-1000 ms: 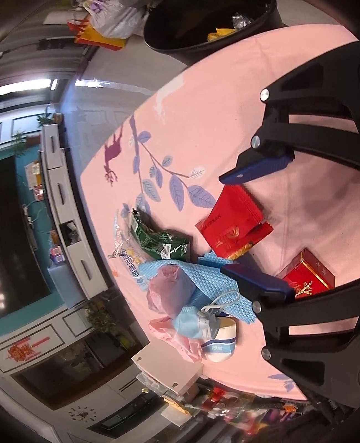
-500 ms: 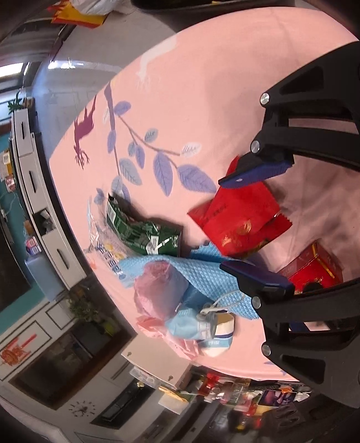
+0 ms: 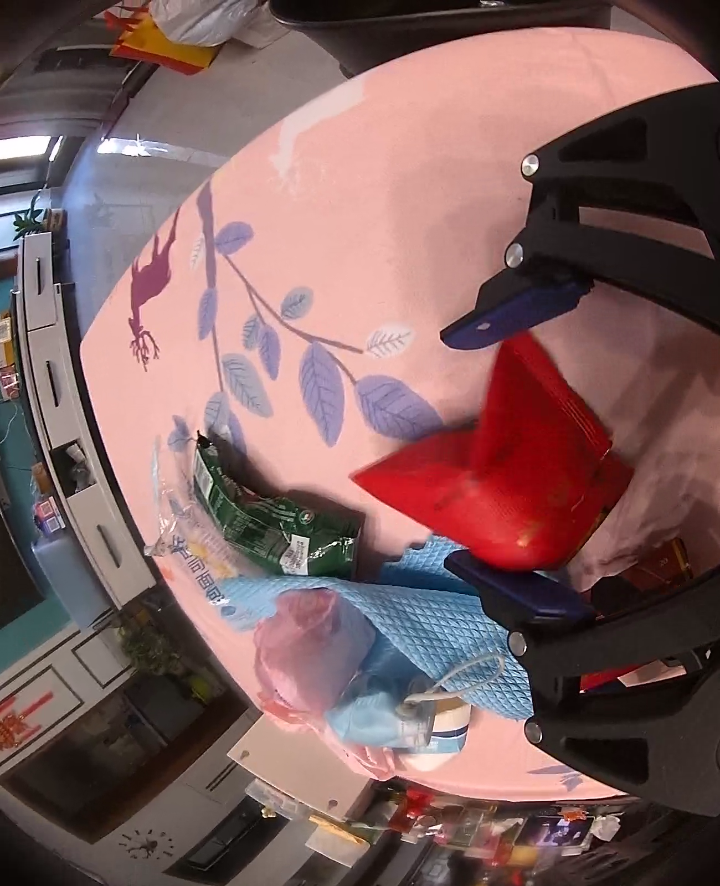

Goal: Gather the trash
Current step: 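Grasp the red snack packet with the right tool while the left tool grasps the red box, then carry the red packet and red box over the black bin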

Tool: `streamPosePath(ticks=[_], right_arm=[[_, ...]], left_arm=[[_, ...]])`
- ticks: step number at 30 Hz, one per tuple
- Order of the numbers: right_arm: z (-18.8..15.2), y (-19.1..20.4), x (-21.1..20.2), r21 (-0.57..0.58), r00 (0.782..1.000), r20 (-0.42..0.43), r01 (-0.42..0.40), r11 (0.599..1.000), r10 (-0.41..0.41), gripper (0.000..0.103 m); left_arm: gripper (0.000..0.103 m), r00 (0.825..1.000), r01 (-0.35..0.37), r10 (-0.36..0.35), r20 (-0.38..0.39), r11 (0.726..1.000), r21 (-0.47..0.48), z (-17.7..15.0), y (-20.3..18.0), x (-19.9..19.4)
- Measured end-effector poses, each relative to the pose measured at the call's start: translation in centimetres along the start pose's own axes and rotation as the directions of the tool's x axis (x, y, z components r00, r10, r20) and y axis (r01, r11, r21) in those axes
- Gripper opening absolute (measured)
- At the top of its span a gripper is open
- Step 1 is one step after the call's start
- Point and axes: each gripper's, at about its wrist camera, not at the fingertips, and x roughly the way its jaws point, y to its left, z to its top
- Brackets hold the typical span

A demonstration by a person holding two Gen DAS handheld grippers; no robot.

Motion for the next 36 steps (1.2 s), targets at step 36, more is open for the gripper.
streamPosePath(ticks=[36], right_arm=[[-0.6,-2.1,-11.1,0.013,0.971,0.234,0.037,0.999,-0.039,0.043]], left_arm=[[0.063,0.926,0.261,-0.251,0.283,0.965,0.005,-1.6,-0.3,-12.5]])
